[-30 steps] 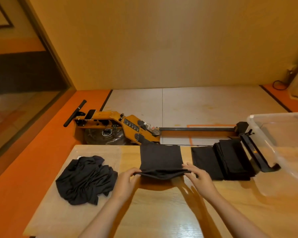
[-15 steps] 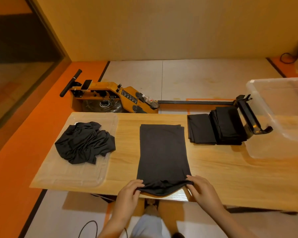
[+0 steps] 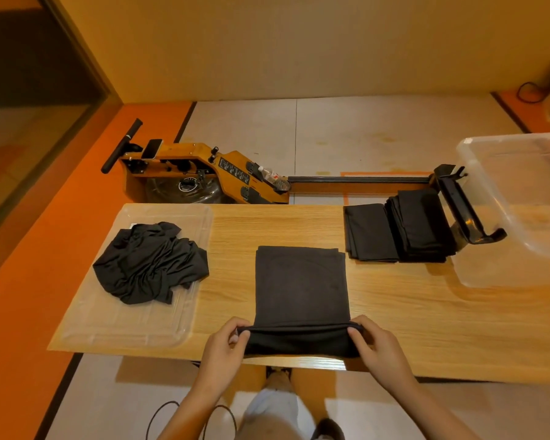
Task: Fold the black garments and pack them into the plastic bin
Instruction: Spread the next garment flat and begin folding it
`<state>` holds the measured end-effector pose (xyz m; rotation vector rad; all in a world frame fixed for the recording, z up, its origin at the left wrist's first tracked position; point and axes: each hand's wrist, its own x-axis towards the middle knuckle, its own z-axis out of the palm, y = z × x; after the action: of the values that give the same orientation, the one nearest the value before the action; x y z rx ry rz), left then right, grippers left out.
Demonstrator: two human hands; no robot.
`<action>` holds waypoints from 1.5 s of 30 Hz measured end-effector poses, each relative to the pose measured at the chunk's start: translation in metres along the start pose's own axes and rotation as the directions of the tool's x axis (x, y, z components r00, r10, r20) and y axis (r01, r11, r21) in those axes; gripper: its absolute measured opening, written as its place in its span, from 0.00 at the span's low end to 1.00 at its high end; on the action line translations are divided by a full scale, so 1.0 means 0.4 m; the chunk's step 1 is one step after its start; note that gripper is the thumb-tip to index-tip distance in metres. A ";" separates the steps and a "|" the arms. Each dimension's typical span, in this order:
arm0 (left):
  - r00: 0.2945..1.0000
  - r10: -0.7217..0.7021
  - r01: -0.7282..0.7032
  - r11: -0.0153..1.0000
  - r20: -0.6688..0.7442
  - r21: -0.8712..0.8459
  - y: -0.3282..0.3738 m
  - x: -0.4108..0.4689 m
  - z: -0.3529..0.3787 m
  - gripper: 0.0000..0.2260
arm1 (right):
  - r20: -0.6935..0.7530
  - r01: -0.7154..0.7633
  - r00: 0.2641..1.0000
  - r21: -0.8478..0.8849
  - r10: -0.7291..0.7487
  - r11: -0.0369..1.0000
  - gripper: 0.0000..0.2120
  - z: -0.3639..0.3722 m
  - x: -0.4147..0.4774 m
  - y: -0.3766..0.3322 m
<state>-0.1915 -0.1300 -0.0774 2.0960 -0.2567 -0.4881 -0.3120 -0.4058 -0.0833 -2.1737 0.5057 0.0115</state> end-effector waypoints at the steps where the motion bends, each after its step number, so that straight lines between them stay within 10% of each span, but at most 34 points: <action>1: 1.000 0.010 -0.010 1.000 -0.003 -0.009 0.013 0.021 -0.007 0.08 | -0.008 -0.004 1.000 0.002 0.004 1.000 0.05 -0.002 0.018 -0.009; 16: 0.989 -0.109 0.103 0.993 0.100 0.064 0.109 0.486 0.014 0.19 | -0.198 -0.380 0.899 0.085 0.390 0.921 0.19 0.007 0.413 -0.068; 29: 0.982 0.111 -0.059 0.950 -0.153 0.307 0.111 0.494 0.052 0.21 | -0.476 -0.252 0.869 -0.182 0.139 0.950 0.17 0.059 0.387 -0.076; 36: 0.963 0.266 -0.242 0.763 0.050 0.599 0.012 0.299 0.165 0.27 | 0.013 0.245 0.955 -0.599 -0.297 0.762 0.25 0.164 0.305 -0.043; 42: 0.936 0.256 -0.348 0.599 0.239 0.721 -0.038 0.328 0.125 0.27 | 0.012 0.129 0.987 -0.652 -0.160 0.747 0.26 0.207 0.248 -0.027; 45: 0.985 0.155 -0.166 0.780 0.070 0.603 -0.044 0.338 0.076 0.31 | -0.021 0.072 0.993 -0.646 -0.112 0.760 0.26 0.222 0.206 -0.054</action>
<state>-0.0835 -0.1930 -0.1395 2.6666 -0.6739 -0.3435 -0.2134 -0.3551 -0.1367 -2.8905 0.4684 0.0796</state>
